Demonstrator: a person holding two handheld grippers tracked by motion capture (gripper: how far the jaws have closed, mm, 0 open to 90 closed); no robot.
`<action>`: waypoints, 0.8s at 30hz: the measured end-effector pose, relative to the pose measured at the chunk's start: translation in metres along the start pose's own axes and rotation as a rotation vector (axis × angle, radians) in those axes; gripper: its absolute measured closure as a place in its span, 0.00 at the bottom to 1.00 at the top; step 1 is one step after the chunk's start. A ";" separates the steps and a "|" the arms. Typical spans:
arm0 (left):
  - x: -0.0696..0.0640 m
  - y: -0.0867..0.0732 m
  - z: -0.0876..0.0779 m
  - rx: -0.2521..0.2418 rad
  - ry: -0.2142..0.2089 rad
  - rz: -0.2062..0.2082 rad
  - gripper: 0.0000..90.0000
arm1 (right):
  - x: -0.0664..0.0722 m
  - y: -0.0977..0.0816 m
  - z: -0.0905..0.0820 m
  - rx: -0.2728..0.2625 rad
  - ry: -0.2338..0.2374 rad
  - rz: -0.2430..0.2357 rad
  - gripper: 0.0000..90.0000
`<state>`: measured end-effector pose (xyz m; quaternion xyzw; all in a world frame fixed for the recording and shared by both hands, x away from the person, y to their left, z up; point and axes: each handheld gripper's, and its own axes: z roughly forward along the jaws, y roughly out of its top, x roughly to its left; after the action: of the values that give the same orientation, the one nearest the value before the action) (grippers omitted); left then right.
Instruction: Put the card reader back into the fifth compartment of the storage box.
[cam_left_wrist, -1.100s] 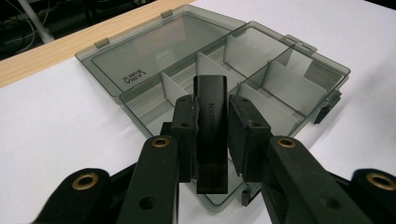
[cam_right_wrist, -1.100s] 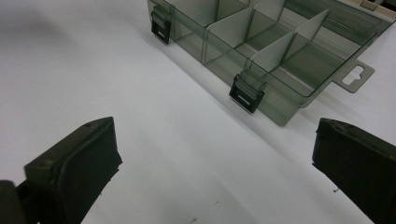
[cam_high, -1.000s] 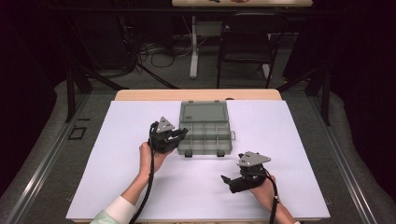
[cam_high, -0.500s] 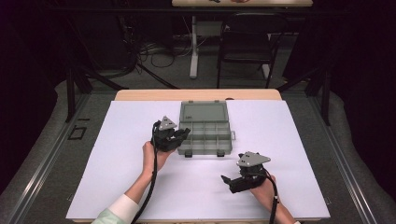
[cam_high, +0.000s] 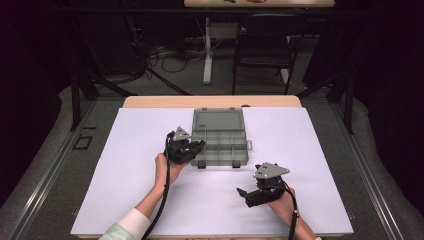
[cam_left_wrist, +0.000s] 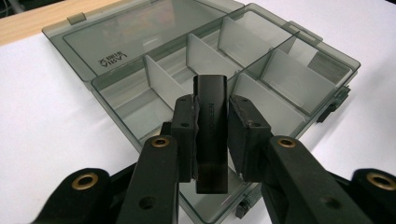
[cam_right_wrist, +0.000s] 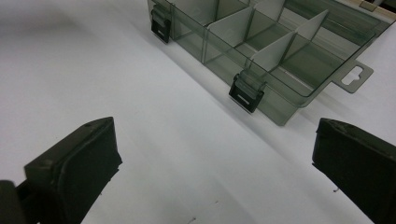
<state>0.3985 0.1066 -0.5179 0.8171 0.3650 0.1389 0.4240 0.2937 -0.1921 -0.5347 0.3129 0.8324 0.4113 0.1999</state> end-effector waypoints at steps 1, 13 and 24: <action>0.000 -0.001 0.001 0.001 0.003 0.000 0.81 | 0.000 0.000 0.000 0.000 0.000 0.000 0.00; 0.001 -0.008 0.009 0.046 0.025 0.005 0.81 | 0.000 0.000 0.000 0.002 0.002 -0.002 0.00; -0.003 -0.011 0.009 0.061 0.029 0.028 0.77 | 0.000 0.000 -0.001 0.002 0.001 -0.005 0.00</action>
<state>0.3960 0.1029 -0.5313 0.8325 0.3639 0.1453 0.3917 0.2933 -0.1924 -0.5344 0.3109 0.8336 0.4103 0.2003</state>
